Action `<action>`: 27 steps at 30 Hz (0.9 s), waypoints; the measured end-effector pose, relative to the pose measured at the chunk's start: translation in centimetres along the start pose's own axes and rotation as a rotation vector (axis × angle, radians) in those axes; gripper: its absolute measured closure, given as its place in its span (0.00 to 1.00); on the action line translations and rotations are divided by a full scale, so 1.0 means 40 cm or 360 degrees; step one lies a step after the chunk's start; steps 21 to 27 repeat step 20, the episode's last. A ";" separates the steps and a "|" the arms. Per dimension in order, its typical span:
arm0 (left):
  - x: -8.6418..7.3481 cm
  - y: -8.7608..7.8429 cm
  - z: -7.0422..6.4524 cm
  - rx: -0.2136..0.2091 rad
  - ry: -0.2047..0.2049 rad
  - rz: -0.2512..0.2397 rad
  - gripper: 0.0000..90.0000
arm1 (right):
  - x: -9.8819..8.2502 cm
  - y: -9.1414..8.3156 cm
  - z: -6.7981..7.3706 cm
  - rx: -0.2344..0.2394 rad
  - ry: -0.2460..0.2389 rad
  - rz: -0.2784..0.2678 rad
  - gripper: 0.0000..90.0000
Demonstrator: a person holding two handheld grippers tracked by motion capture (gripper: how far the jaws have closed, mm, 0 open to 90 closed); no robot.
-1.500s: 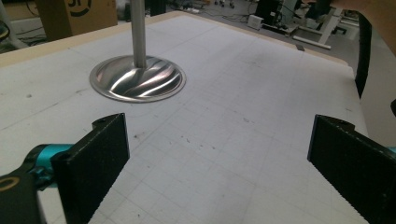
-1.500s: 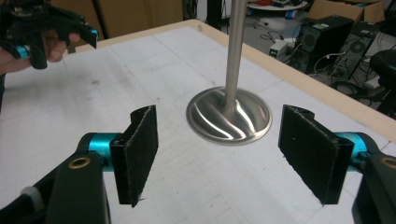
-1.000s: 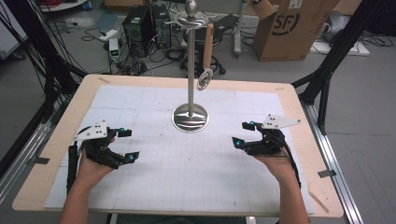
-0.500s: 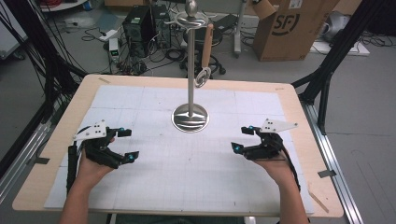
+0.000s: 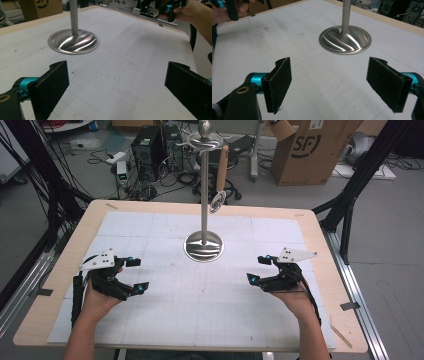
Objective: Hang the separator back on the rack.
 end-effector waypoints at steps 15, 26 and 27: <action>-0.003 0.000 -0.005 -0.0001 0.0000 0.0014 0.07 | -0.005 0.009 -0.003 -0.0001 -0.0008 0.0019 0.22; -0.003 0.001 -0.003 0.0002 -0.0009 0.0011 0.07 | -0.005 0.010 -0.002 0.0007 -0.0008 0.0023 0.22; -0.003 0.001 -0.003 0.0002 -0.0009 0.0011 0.07 | -0.005 0.010 -0.002 0.0007 -0.0008 0.0023 0.22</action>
Point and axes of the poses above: each handheld gripper's, and its own axes: y roughly forward along the jaws, x roughly out of its top, z roughly to its left, the point moved 10 cm from there along y, roughly forward along the jaws, and after that the axes turned 12 degrees about -x, right-handed, at the moved point
